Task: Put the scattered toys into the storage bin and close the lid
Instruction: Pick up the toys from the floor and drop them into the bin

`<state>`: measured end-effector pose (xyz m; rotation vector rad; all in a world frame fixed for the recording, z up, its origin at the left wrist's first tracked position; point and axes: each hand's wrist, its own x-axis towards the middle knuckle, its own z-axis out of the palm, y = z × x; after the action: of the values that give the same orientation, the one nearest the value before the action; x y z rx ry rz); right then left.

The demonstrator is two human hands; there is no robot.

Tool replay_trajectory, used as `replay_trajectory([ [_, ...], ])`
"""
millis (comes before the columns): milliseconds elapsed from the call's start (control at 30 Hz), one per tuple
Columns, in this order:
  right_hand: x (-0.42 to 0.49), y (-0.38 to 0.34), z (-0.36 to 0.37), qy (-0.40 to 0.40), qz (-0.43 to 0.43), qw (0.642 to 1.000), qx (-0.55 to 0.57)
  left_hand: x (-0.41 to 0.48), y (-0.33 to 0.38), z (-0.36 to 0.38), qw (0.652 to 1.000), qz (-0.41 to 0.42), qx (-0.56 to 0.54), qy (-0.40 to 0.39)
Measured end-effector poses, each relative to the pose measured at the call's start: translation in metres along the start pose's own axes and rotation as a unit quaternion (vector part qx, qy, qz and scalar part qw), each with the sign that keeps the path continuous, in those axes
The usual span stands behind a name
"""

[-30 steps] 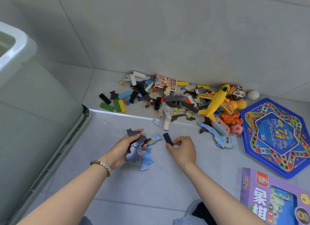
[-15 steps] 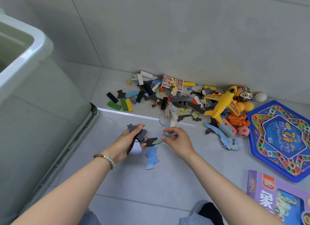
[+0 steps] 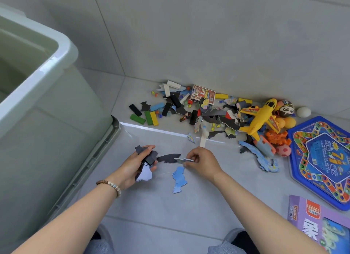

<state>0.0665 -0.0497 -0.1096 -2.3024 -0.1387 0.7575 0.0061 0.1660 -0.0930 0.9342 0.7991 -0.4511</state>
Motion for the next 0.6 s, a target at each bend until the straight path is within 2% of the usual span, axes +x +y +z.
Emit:
replay_trajectory([
  [133, 0.003, -0.013, -0.002, -0.004, 0.018, 0.991, 0.131, -0.002, 0.002, -0.006, 1.0, 0.01, -0.007, 0.01],
  [267, 0.011, -0.031, 0.015, -0.019, -0.016, 0.999, 0.048, -0.005, 0.004, -0.012, 0.999, 0.018, -0.022, 0.028],
  [367, 0.014, -0.03, 0.027, 0.003, -0.028, 0.999, -0.036, -0.005, 0.005, -0.015, 0.999, 0.022, -0.031, 0.035],
  [467, 0.014, -0.029, 0.029, 0.027, -0.016, 0.999, -0.044, -0.006, 0.005, -0.019, 0.998, 0.018, -0.033, 0.04],
  [600, 0.012, -0.033, 0.03, 0.015, -0.002, 0.998, -0.062, -0.007, 0.006, -0.022, 0.999, 0.013, -0.036, 0.032],
])
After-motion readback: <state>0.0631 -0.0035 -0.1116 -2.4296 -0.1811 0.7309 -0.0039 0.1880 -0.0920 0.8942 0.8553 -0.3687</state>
